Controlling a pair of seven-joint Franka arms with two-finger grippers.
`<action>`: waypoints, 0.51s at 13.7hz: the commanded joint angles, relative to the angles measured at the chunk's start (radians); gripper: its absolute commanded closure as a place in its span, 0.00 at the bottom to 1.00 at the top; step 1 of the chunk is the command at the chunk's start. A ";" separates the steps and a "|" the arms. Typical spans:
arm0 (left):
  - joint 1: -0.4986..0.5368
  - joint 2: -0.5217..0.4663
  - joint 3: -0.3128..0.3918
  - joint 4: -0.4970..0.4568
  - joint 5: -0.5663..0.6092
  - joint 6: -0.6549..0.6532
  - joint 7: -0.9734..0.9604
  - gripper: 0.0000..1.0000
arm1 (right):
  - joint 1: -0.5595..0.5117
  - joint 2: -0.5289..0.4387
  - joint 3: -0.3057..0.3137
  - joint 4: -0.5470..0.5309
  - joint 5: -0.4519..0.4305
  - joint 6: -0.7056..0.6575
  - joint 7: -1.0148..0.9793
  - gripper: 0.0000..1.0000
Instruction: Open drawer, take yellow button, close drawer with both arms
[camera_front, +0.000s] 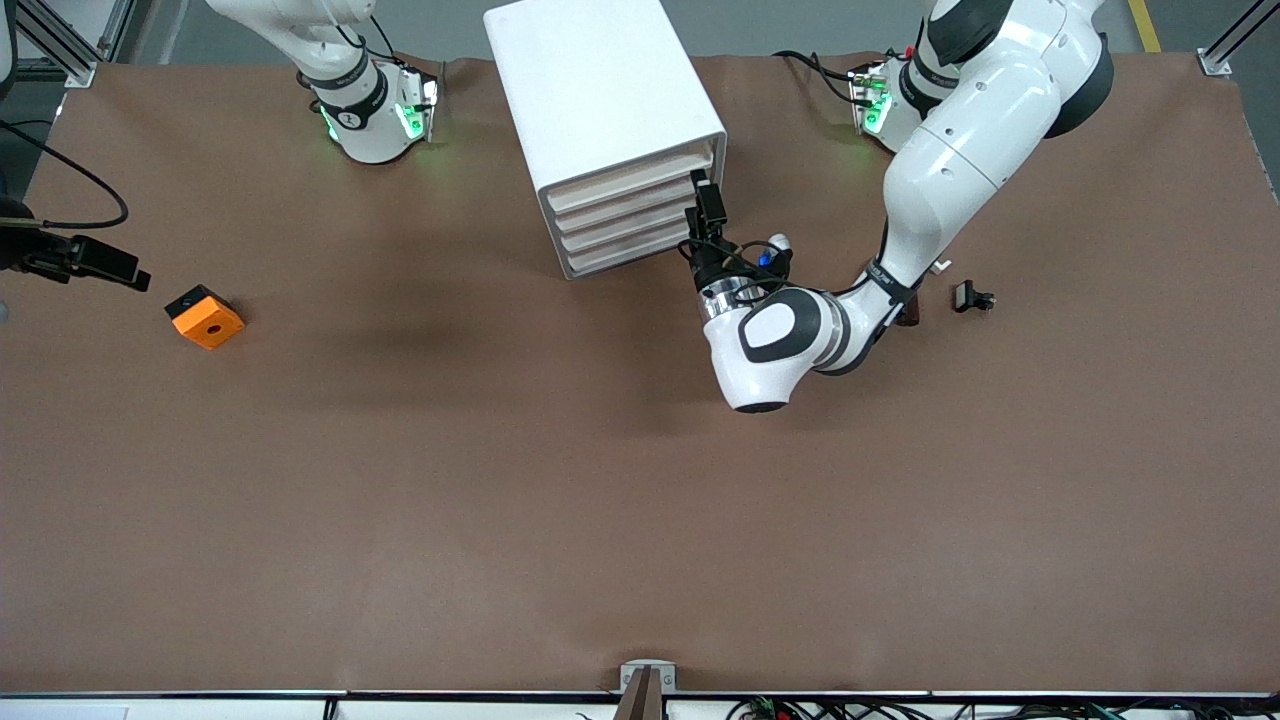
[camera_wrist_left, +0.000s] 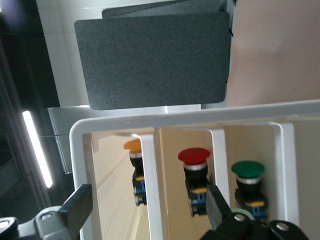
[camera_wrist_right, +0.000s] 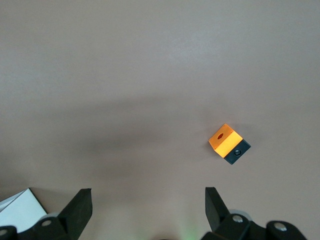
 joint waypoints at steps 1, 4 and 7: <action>-0.006 -0.010 0.014 -0.037 -0.025 -0.028 -0.032 0.05 | -0.017 0.008 0.012 0.026 -0.008 -0.011 0.001 0.00; -0.006 -0.016 0.014 -0.068 -0.027 -0.032 -0.035 0.11 | -0.021 0.008 0.012 0.024 -0.007 -0.011 0.003 0.00; -0.011 -0.018 0.013 -0.101 -0.029 -0.034 -0.050 0.17 | -0.032 0.008 0.012 0.026 -0.005 -0.019 0.000 0.00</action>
